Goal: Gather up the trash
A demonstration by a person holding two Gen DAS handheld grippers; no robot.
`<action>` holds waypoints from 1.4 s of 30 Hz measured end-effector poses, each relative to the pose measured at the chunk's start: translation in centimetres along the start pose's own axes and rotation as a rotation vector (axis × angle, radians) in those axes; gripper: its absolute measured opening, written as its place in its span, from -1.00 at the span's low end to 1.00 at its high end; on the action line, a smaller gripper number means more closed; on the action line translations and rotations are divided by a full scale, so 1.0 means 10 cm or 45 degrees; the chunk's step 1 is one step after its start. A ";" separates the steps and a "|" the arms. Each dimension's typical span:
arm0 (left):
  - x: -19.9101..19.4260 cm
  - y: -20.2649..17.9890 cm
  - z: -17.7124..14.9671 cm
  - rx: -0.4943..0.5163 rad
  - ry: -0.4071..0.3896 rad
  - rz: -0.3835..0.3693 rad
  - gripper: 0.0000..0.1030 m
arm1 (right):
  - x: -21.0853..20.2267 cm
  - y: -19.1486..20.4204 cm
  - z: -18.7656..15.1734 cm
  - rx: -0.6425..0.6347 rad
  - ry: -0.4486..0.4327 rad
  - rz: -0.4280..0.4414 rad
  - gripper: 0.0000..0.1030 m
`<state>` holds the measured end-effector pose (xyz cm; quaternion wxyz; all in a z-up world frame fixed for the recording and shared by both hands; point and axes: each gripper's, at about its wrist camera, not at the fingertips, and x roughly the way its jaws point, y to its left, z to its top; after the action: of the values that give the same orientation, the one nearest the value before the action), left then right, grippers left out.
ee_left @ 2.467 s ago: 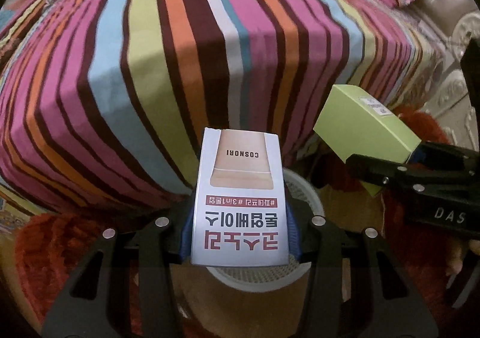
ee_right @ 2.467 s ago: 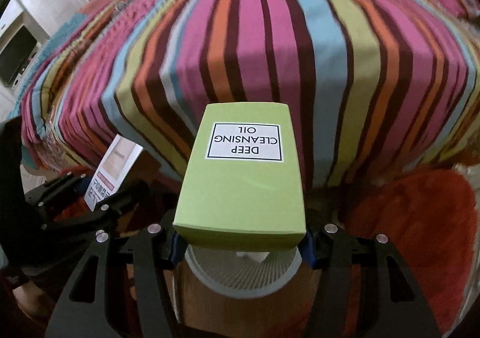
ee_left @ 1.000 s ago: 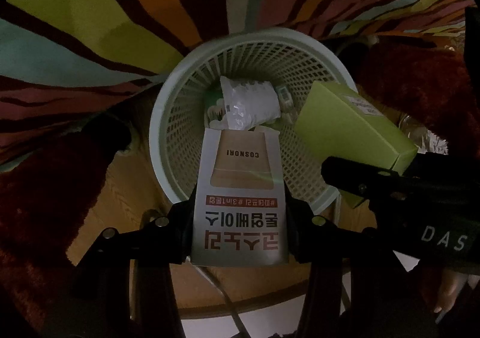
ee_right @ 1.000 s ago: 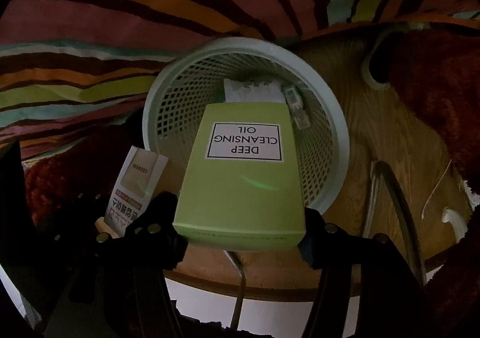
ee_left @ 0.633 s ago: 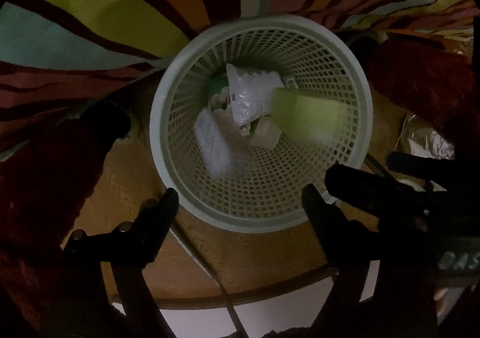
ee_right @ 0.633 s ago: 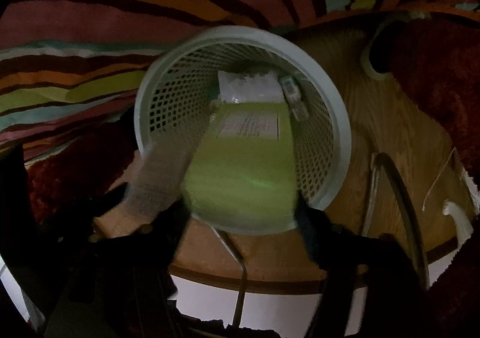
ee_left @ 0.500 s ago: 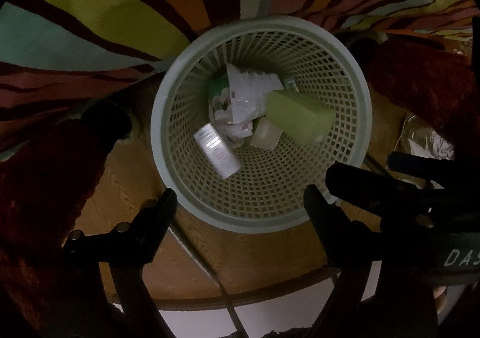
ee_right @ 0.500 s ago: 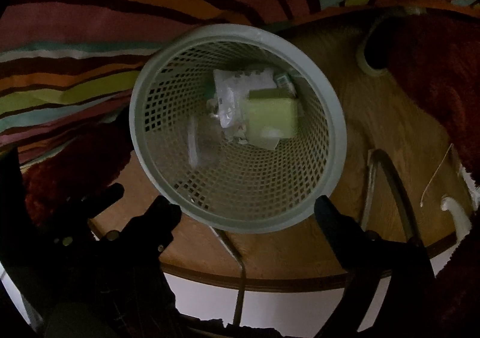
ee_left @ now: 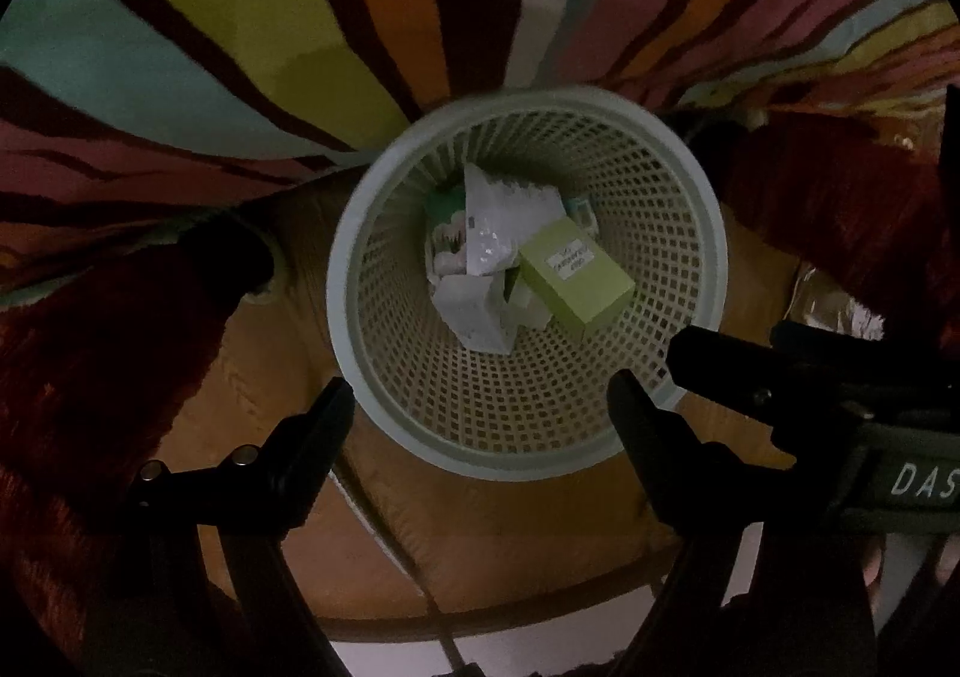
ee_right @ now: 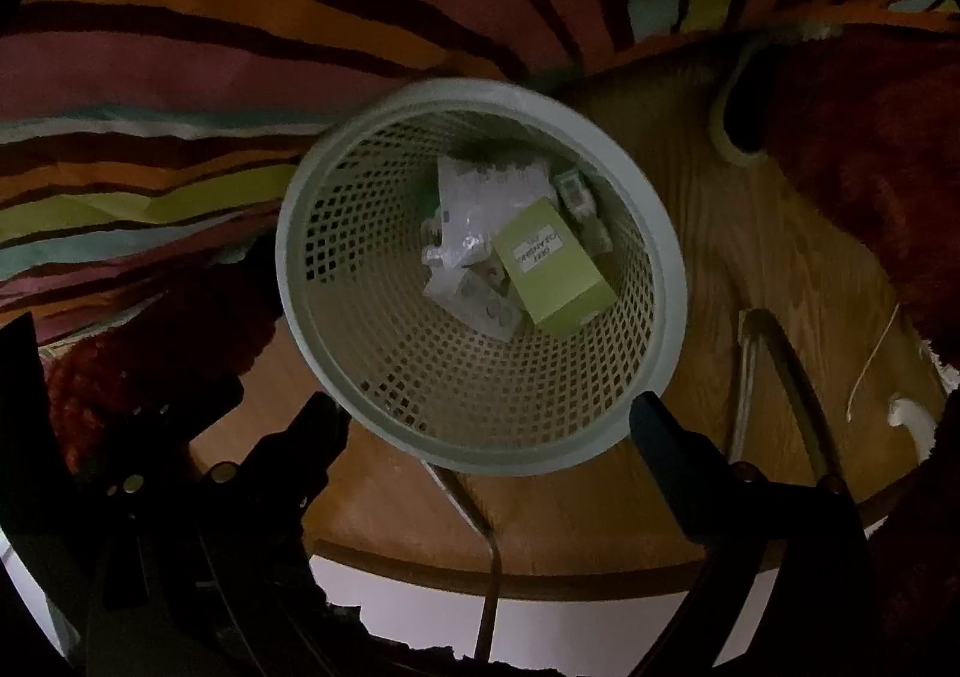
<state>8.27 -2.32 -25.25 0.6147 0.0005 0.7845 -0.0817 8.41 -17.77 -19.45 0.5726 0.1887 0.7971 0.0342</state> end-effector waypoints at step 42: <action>-1.86 -0.31 -1.01 0.022 -1.113 0.211 0.63 | -1.85 0.18 -0.94 -0.296 -1.135 -0.151 0.82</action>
<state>2.72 -2.20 -4.53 0.8932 0.0339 0.4474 -0.0311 5.19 -20.92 0.95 0.8777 0.0737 0.4734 0.0060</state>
